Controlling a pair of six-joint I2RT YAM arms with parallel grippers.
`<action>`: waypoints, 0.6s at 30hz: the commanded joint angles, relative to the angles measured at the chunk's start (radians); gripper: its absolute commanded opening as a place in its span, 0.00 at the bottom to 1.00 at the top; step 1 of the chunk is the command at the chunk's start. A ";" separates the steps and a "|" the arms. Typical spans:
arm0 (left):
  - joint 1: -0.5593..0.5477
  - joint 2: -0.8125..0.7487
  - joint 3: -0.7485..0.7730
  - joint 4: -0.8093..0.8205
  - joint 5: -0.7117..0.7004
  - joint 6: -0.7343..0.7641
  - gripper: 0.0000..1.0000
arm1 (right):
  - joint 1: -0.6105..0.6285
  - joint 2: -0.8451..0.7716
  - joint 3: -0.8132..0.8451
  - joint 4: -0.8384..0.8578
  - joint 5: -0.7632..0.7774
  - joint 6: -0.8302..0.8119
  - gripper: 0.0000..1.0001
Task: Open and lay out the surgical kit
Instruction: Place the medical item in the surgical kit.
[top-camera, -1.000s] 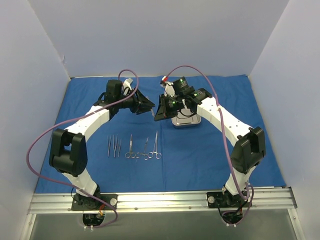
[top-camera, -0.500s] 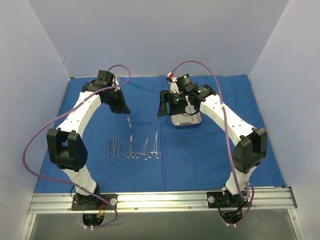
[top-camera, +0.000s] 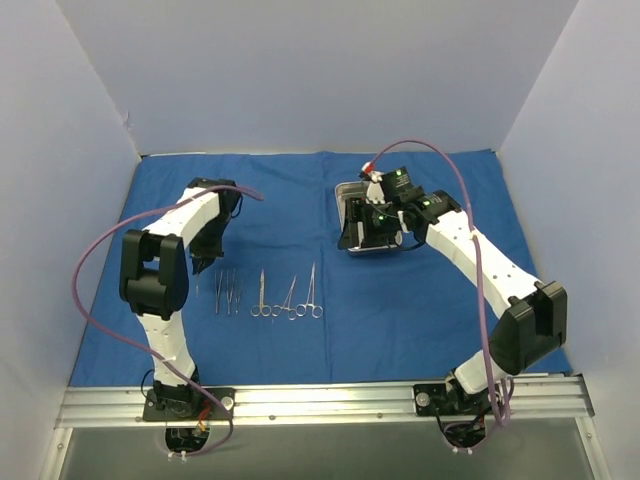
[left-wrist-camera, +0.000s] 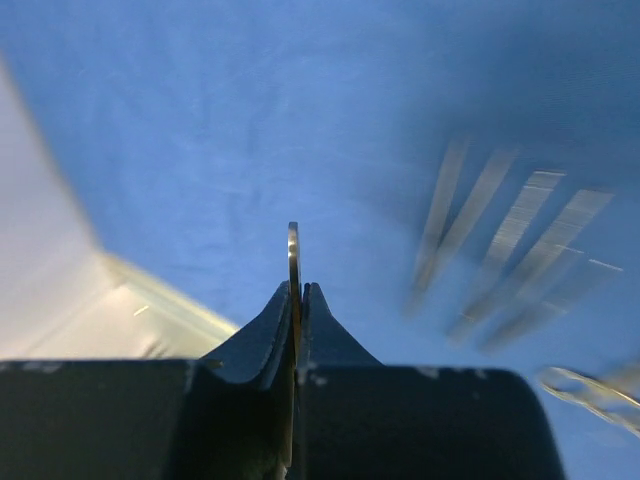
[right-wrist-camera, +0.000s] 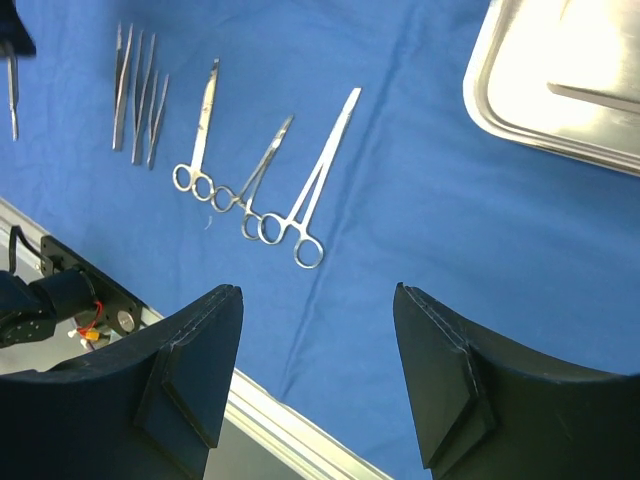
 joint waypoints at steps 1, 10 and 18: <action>-0.006 0.047 -0.043 -0.099 -0.186 0.003 0.02 | -0.053 -0.074 -0.032 0.007 -0.034 -0.022 0.62; -0.007 0.142 -0.014 -0.070 -0.228 0.005 0.02 | -0.079 -0.106 -0.095 0.013 -0.048 -0.019 0.62; -0.012 0.180 -0.048 -0.022 -0.171 0.023 0.04 | -0.094 -0.086 -0.088 0.024 -0.058 -0.008 0.62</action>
